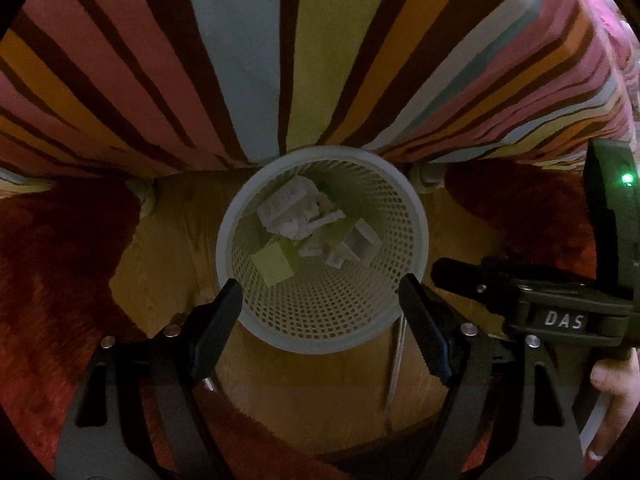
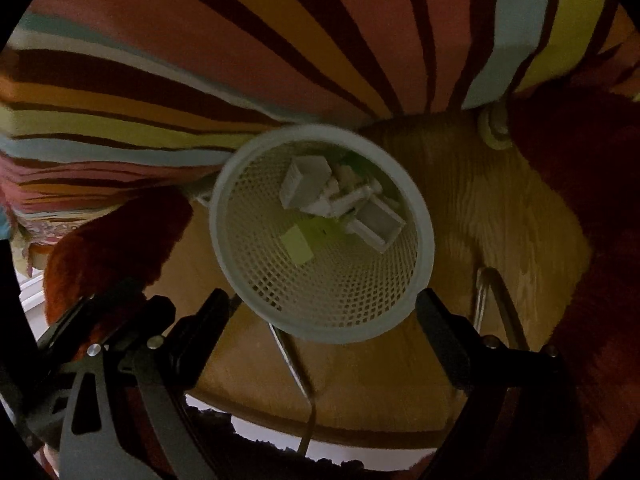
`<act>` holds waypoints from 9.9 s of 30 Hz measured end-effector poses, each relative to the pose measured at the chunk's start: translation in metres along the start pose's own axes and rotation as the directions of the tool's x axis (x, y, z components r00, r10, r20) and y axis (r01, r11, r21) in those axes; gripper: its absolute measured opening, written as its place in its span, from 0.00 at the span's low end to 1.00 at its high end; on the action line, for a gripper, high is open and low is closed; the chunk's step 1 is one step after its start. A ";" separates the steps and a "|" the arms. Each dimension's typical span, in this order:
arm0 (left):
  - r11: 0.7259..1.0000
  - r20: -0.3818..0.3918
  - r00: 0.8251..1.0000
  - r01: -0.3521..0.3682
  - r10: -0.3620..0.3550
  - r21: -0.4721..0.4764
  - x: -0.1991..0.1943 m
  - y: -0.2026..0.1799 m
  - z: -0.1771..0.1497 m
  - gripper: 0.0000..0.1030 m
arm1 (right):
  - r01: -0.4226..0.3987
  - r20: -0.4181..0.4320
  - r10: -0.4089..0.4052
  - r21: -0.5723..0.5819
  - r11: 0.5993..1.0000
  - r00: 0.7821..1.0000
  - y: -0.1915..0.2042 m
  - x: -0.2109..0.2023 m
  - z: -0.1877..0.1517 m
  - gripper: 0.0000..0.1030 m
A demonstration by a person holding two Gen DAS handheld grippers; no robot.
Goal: Collect trash
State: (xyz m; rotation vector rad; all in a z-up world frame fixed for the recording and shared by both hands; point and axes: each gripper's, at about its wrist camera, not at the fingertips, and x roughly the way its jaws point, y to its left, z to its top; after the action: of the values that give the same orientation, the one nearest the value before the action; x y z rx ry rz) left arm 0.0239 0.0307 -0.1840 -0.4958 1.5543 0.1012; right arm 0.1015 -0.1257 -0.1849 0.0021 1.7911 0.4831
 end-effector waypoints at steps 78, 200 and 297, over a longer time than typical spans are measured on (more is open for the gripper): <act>0.693 0.557 0.830 -0.409 0.012 0.594 -0.160 -0.116 0.403 0.76 | 0.317 0.658 0.061 -0.439 0.841 0.751 0.058 -0.216 0.267 0.49; 0.918 -0.171 0.975 -0.064 0.140 0.391 0.042 -0.019 0.017 0.56 | -0.076 -0.125 0.066 -0.082 0.994 0.990 0.022 0.026 0.006 0.47; 0.956 0.704 0.701 -0.270 0.116 0.111 -0.235 -0.080 -0.029 0.85 | 0.179 0.769 0.074 -0.240 0.954 0.635 0.068 -0.231 -0.069 0.92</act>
State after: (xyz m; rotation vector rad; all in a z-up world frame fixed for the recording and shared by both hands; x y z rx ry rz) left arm 0.0183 0.0056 0.0650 -0.0871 0.8450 0.2562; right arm 0.0858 -0.1435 0.0646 -0.0468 0.8412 0.5911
